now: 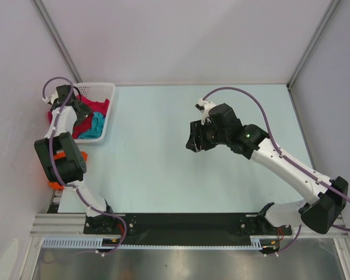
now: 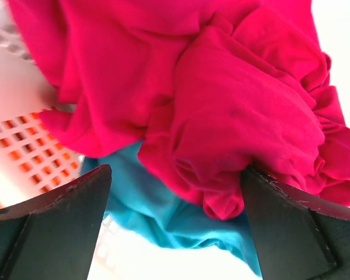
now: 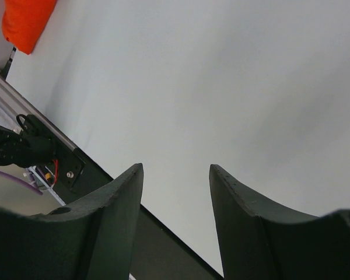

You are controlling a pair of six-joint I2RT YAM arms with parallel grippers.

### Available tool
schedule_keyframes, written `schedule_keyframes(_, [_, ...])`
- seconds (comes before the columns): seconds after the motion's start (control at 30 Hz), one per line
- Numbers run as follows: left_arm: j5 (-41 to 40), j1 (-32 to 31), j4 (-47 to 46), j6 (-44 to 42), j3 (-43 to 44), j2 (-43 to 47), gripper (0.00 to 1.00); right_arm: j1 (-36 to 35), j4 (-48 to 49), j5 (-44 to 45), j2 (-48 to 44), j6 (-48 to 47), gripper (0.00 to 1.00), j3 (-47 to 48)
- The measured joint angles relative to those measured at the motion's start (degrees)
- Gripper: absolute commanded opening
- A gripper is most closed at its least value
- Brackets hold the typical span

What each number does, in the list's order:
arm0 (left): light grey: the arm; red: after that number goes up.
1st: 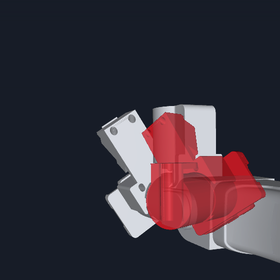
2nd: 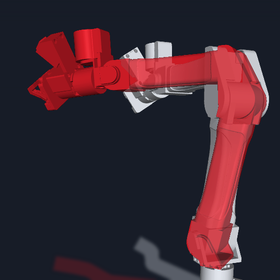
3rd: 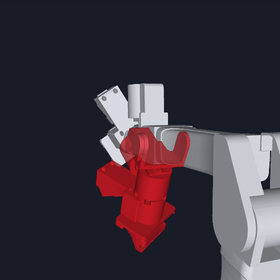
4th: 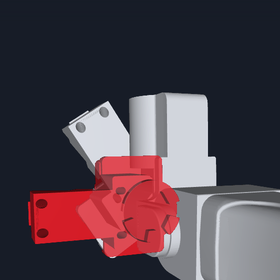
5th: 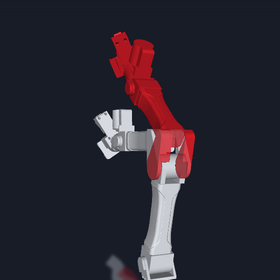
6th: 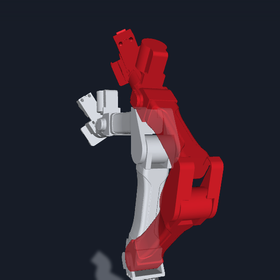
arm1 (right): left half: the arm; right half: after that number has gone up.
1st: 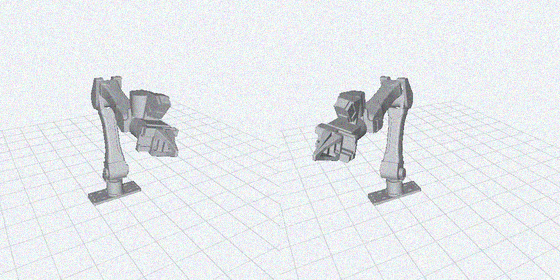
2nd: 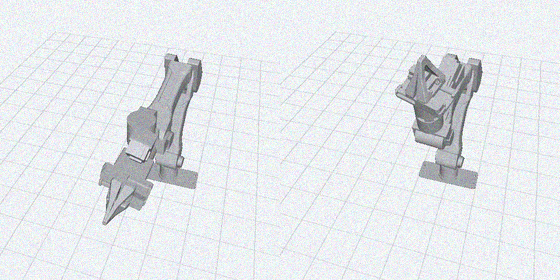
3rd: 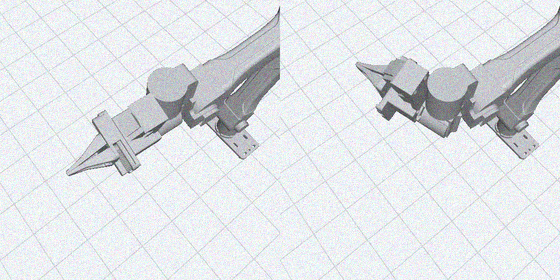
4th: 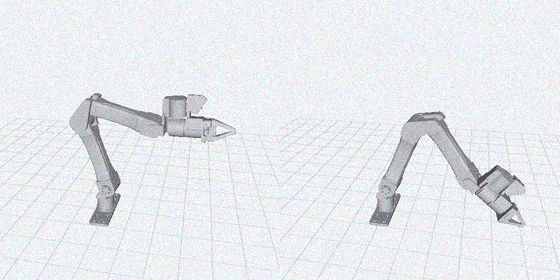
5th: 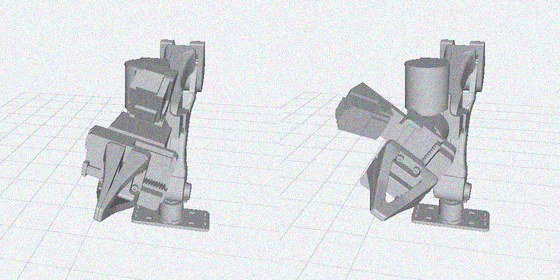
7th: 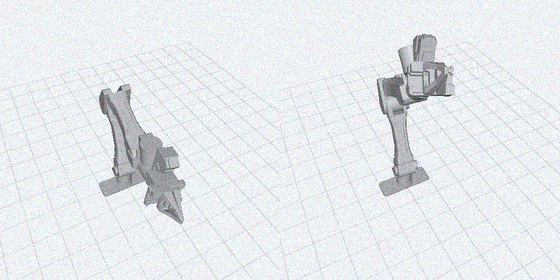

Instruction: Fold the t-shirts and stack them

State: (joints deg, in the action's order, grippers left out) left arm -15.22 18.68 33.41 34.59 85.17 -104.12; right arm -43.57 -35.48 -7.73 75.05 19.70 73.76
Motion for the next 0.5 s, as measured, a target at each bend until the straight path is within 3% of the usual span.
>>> schedule_keyframes(0.23, [3.26, -0.02, -2.86, 1.68, 0.96, -4.85, 0.88, -0.90, -1.03, -0.26, 2.38, 0.00, 0.54, 2.01])
schedule_keyframes(0.3, [4.15, 0.00, -3.63, 1.99, 1.33, -5.70, 0.65, -1.38, -1.29, -0.24, 3.82, 0.00, 0.54, 3.58])
schedule_keyframes(0.33, [4.92, 0.00, -4.20, 2.21, 1.57, -6.08, 0.48, -1.66, -1.53, -0.22, 4.59, -0.02, 0.54, 4.44])
schedule_keyframes(0.37, [5.44, 0.00, -4.76, 2.38, 1.73, -6.29, 0.01, -2.01, -1.66, -0.20, 5.25, -0.02, 0.53, 5.09])
schedule_keyframes(0.5, [7.13, -0.02, -6.32, 2.36, 1.86, -6.45, 0.00, -3.32, -2.67, -0.15, 7.39, -0.02, 0.53, 7.52])
